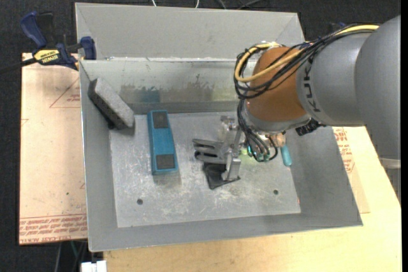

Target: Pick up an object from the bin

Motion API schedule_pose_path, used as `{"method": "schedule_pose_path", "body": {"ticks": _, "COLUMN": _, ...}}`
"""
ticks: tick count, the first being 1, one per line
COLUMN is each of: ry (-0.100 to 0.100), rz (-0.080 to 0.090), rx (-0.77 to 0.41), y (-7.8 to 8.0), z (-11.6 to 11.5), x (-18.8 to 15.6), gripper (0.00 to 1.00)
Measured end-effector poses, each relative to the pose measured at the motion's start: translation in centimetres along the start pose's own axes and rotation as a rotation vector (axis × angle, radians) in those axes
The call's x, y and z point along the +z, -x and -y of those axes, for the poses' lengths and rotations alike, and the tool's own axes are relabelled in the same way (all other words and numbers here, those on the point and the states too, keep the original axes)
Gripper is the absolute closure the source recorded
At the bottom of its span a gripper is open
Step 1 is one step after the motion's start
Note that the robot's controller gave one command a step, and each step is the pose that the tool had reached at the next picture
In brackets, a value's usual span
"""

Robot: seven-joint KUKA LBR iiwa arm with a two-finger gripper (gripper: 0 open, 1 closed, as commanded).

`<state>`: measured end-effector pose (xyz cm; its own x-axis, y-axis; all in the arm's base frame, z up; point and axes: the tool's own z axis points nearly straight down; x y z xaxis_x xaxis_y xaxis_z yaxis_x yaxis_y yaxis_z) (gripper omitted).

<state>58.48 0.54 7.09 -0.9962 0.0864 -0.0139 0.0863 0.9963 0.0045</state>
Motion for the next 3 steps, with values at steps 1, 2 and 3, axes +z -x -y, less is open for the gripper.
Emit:
{"method": "schedule_pose_path", "body": {"ticks": 1, "ry": 0.000, "rz": 0.002, "rx": 0.001, "y": 0.1, "z": 0.0, "x": -0.2, "gripper": 1.00}}
{"method": "schedule_pose_path", "body": {"ticks": 2, "ry": 0.000, "rz": 0.002, "rx": 0.001, "y": 0.1, "z": 0.0, "x": -0.2, "gripper": 1.00}}
{"method": "schedule_pose_path", "body": {"ticks": 3, "ry": 0.000, "rz": -0.003, "rx": -0.010, "y": 1.0, "z": -0.1, "x": -6.7, "gripper": 1.00}}
